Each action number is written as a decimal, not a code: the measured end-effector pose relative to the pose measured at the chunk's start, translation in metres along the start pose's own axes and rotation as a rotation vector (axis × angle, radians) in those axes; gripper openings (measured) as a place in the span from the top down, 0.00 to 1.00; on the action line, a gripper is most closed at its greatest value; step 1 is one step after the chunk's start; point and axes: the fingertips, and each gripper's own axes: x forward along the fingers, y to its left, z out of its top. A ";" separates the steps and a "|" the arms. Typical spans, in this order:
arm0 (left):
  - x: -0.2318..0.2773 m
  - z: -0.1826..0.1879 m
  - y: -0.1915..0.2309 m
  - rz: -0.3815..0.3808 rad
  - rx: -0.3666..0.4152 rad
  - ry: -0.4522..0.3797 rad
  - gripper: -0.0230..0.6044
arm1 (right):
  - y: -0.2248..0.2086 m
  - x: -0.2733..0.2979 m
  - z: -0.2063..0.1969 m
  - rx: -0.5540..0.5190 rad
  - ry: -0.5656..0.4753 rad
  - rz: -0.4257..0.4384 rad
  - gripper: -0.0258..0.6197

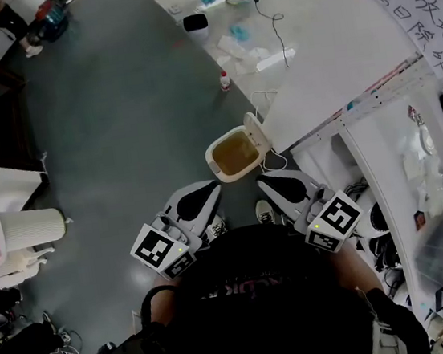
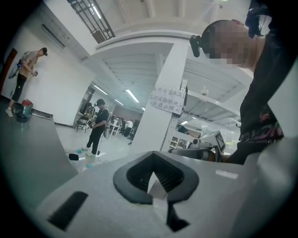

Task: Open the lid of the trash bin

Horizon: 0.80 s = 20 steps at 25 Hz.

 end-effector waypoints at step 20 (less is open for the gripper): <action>0.004 0.000 -0.011 -0.035 -0.008 0.007 0.96 | 0.011 -0.005 -0.006 -0.005 0.008 0.007 0.95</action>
